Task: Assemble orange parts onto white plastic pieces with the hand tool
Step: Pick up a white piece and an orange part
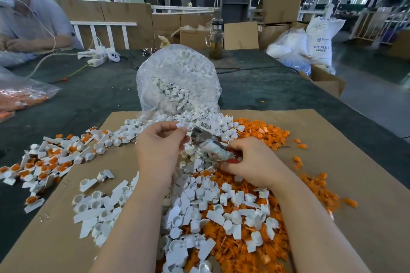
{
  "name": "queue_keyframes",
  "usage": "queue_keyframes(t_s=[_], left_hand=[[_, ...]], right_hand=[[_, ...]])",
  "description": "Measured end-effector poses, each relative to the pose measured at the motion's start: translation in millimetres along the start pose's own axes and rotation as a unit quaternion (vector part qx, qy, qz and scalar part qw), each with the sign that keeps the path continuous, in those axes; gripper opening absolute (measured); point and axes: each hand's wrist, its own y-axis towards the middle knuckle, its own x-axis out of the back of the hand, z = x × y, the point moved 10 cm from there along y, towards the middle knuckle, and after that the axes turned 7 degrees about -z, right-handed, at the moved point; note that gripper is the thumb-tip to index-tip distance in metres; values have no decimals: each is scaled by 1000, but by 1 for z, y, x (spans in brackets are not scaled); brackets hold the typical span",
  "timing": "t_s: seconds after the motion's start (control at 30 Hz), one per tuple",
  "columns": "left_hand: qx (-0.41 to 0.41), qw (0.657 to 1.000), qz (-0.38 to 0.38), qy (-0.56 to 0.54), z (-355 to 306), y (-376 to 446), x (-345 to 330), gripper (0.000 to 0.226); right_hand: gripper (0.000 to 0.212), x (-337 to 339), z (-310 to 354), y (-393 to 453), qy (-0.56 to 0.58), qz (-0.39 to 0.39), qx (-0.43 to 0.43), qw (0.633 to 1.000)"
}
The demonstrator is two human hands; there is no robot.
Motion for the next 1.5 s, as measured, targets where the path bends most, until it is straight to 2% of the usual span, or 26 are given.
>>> queue_keyframes(t_s=[0.2,0.3,0.47,0.57,0.67,0.8,0.9,1.27,1.5], left_hand=[[4,1000,-5,5,1,0,1,13],[6,1000,-4,8,2,0,0,14],[10,1000,5,8,3,0,-1,13],[17,1000,17,7,4,-2,-5,9],[28,999,33,3,5,-4,-10,9],[30,997,69,3,5,-9,-20,9],[30,996,88,5,5,-13,-26,9],[49,991,126,-18,5,-23,-39,12],[44,990,132,-18,4,-25,-40,11]], right_hand=[[38,-3,-3,2,-108,-31,-22,993],[36,-8,-4,3,-126,-31,-31,991],[28,-7,-7,4,-93,-39,-48,994],[25,0,-11,2,-4,-59,-72,996],[16,14,-12,1,124,-131,-84,980],[6,24,-12,-2,341,-190,-90,916],[3,27,-7,-4,417,-206,-74,882],[6,32,1,-4,331,-247,-41,910],[16,36,4,-5,204,-290,-20,935]])
